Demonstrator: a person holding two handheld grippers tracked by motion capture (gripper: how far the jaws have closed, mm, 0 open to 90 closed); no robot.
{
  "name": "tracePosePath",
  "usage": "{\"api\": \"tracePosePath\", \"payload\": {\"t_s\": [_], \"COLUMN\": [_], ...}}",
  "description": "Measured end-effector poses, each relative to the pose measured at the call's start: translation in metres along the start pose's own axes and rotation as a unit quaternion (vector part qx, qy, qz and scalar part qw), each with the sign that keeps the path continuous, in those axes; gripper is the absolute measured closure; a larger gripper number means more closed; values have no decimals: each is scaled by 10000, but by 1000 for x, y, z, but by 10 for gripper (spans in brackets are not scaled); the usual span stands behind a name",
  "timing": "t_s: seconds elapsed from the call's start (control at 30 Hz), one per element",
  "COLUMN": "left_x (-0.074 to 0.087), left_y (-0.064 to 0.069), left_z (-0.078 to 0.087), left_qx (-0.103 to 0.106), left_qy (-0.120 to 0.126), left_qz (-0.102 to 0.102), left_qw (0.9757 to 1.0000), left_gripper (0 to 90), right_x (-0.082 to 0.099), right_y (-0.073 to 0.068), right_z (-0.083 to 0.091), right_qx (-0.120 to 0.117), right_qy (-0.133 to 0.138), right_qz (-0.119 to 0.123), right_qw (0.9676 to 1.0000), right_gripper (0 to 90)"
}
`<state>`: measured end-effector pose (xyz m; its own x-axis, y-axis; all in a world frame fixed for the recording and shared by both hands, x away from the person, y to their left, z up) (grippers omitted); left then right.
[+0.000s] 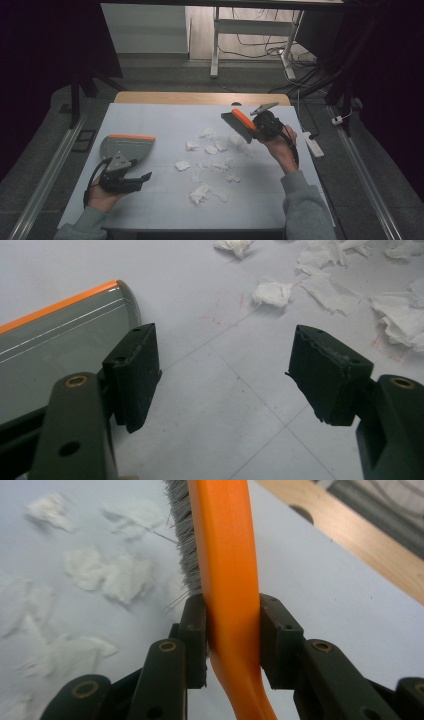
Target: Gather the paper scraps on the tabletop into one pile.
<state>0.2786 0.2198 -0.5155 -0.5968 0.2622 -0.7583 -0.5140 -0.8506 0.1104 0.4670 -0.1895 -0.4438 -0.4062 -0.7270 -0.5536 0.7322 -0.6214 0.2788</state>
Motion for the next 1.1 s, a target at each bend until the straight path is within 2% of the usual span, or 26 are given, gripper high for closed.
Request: {"api": "tracePosePath", "payload": {"t_s": [0.1, 0.2, 0.33, 0.4, 0.47, 0.53, 0.6, 0.7, 0.77, 0.87, 0.97, 1.03, 1.07, 1.1], "left_x": [1, 1, 2, 2, 2, 2, 2, 3, 3, 3, 3, 3, 3, 3], "left_y": [0, -1, -1, -1, 0, 0, 0, -1, -2, -3, -1, -1, -1, -1], "left_z": [0, 1, 1, 0, -1, -1, -1, 1, 1, 2, 2, 1, 1, 1], "left_qx": [34, 48, 48, 48, 53, 55, 62, 60, 58, 56, 38, 32, 35, 31], "left_qy": [-1, 21, 19, 10, -9, -23, -18, 8, 24, 24, 20, 11, 1, -9], "left_qz": [-19, 3, 2, -11, -34, -56, -54, -24, 13, 21, 0, -2, -7, -9], "left_qw": [10000, 10000, 10000, 10000, 10000, 10000, 10000, 10000, 10000, 10000, 10000, 10000, 10000, 10000], "left_gripper": [297, 297, 297, 297, 297, 297, 297, 297, 298, 298, 298, 298, 298, 298], "right_x": [-8, -14, -19, -18, -15, -10, -6, -5, -5, -3, -2, -3, -4, -6], "right_y": [8, 14, 24, 29, 31, 31, 28, 16, 3, -15, -33, -42, -46, -46], "right_z": [-15, -29, -38, -40, -44, -49, -51, -48, -44, -36, -28, -22, -18, -14], "right_qx": [9, 164, 326, 365, 402, 479, 380, 151, 75, -165, -374, -756, -808, -734], "right_qy": [-404, -855, -1107, -1197, -1390, -1649, -1780, -1739, -1753, -1673, -1611, -1458, -1339, -1241], "right_qz": [-31, 33, 35, -42, -32, 79, 167, 238, 395, 421, 561, 532, 516, 551], "right_qw": [9992, 9962, 9933, 9921, 9895, 9851, 9832, 9844, 9837, 9849, 9846, 9850, 9863, 9880], "right_gripper": [673, 673, 673, 673, 673, 673, 673, 673, 673, 673, 673, 674, 674, 674]}}
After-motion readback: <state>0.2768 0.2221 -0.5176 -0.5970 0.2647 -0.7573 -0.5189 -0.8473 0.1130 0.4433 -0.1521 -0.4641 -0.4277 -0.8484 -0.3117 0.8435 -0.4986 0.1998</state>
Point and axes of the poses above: each handheld gripper's, and its own axes: z roughly backward along the jaws, x roughly out of its underside, y roughly to its right, the point moved 3 cm from there along -z, roughly forward along the jaws, and after that the axes turned 6 degrees about z, right-handed, at the moved point
